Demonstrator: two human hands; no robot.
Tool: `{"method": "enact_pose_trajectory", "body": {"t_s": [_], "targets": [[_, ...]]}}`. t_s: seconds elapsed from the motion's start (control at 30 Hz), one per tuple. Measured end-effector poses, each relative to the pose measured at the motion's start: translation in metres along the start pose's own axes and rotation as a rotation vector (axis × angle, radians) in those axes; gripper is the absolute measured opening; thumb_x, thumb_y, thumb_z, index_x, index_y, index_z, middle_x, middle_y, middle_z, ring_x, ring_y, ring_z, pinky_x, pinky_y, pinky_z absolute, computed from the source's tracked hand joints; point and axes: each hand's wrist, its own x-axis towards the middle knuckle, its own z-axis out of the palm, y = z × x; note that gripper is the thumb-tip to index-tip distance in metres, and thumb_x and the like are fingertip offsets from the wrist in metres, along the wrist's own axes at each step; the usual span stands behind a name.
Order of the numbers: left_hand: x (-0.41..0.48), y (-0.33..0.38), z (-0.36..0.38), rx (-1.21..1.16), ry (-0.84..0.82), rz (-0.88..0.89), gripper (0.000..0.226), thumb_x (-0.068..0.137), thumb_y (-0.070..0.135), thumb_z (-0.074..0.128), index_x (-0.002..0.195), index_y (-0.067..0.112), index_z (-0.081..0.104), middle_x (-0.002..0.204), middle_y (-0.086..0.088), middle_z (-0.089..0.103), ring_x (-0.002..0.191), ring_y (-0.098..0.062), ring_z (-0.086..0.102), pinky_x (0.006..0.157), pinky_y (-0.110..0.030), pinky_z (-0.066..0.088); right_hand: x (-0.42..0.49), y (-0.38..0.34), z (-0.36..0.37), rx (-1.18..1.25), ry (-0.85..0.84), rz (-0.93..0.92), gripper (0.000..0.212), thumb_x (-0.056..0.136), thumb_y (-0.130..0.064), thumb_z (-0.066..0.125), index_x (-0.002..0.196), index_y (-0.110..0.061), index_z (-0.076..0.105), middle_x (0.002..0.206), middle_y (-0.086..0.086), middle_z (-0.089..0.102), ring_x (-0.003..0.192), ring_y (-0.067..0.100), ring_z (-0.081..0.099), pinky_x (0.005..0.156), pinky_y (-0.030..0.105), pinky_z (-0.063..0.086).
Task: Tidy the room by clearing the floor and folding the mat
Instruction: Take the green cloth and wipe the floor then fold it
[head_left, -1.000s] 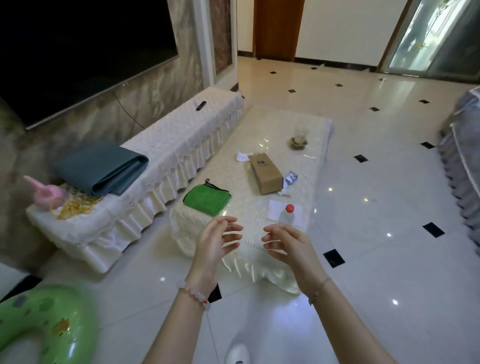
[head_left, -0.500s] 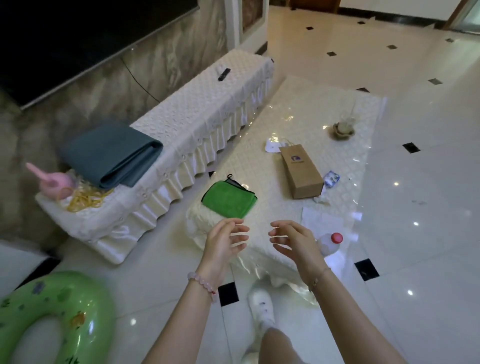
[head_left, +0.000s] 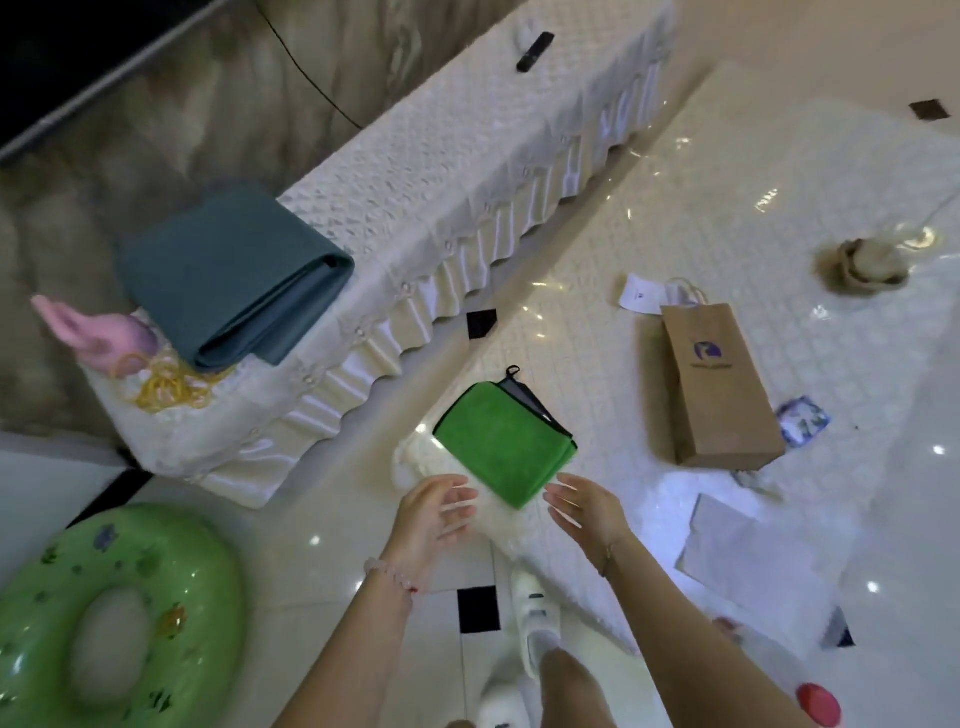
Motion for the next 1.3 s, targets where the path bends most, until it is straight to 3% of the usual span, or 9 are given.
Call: {"method": "enact_pose_trajectory", "body": {"t_s": [0.2,0.33,0.53,0.67,0.77,0.93,1.07,1.17,1.3], "targets": [[0.056,-0.004,-0.007,0.021,0.056,-0.046,0.016,0.095,0.016,0.046,0.096,0.011,0.062,0.09,-0.005,0.066,0.084,-0.021,0.061,0.074,-0.032,0.049,0.087,0.007,0.012,-0.036,0.071,0.133,0.025,0.098,-0.017,0.045,0.12,-0.009,0.053,0.123,0.011,0.056,0.109,0.024,0.053,0.094,0.039,0.045],[0.079,-0.019,-0.012,0.066,0.103,-0.083,0.017,0.096,0.015,0.045,0.095,0.011,0.062,0.092,-0.007,0.067,0.084,-0.022,0.062,0.072,-0.031,0.049,0.121,0.019,0.017,-0.166,0.12,0.188,0.052,0.093,-0.016,0.055,0.14,-0.01,0.033,0.135,0.016,0.047,0.123,0.031,0.046,0.101,0.045,0.042],[0.089,-0.031,-0.016,0.12,0.13,-0.127,0.019,0.096,0.013,0.044,0.099,0.007,0.062,0.092,-0.009,0.067,0.082,-0.023,0.063,0.072,-0.031,0.051,0.146,0.029,0.028,-0.261,0.263,0.1,0.021,0.087,-0.015,0.065,0.097,0.003,0.059,0.089,0.014,0.061,0.093,0.034,0.057,0.093,0.048,0.048],[0.083,-0.032,-0.026,0.139,0.14,-0.13,0.019,0.096,0.012,0.045,0.097,0.006,0.063,0.092,-0.011,0.067,0.081,-0.024,0.062,0.069,-0.03,0.05,0.152,0.026,0.034,-0.263,0.31,0.095,0.012,0.084,-0.014,0.065,0.08,-0.006,0.058,0.088,0.014,0.059,0.082,0.029,0.054,0.081,0.042,0.049],[0.074,-0.031,-0.035,0.137,0.152,-0.129,0.02,0.096,0.013,0.045,0.097,0.006,0.063,0.093,-0.012,0.067,0.082,-0.024,0.063,0.069,-0.03,0.05,0.138,0.014,0.04,-0.194,0.254,0.053,0.016,0.085,-0.009,0.064,0.071,-0.013,0.056,0.085,0.012,0.062,0.077,0.025,0.055,0.078,0.037,0.048],[0.053,-0.014,-0.041,0.107,0.129,-0.089,0.019,0.096,0.013,0.045,0.096,0.007,0.063,0.093,-0.011,0.067,0.081,-0.024,0.062,0.068,-0.031,0.049,0.083,-0.017,0.053,-0.09,0.095,-0.086,0.008,0.087,-0.002,0.061,0.083,-0.009,0.062,0.087,0.01,0.065,0.083,0.023,0.061,0.073,0.027,0.052],[0.03,0.009,-0.038,0.067,0.057,-0.022,0.018,0.096,0.011,0.045,0.097,0.006,0.062,0.09,-0.01,0.066,0.08,-0.023,0.062,0.068,-0.03,0.05,0.03,-0.036,0.061,-0.105,0.047,-0.174,0.003,0.085,-0.005,0.064,0.086,-0.007,0.063,0.088,0.01,0.065,0.085,0.022,0.062,0.086,0.038,0.051],[0.008,0.025,-0.037,0.063,-0.036,0.038,0.019,0.097,0.011,0.043,0.099,0.007,0.062,0.089,-0.008,0.065,0.078,-0.021,0.06,0.069,-0.028,0.049,-0.014,-0.039,0.064,-0.094,0.058,-0.212,0.016,0.084,-0.009,0.066,0.097,-0.001,0.062,0.095,0.014,0.064,0.089,0.025,0.061,0.091,0.045,0.05],[-0.014,0.038,-0.038,0.088,-0.145,0.097,0.019,0.097,0.011,0.043,0.099,0.009,0.061,0.09,-0.008,0.065,0.075,-0.018,0.061,0.066,-0.026,0.05,-0.074,-0.034,0.064,0.006,0.057,-0.296,0.013,0.087,-0.01,0.063,0.099,-0.005,0.062,0.098,0.011,0.065,0.09,0.02,0.063,0.072,0.033,0.055]]}}
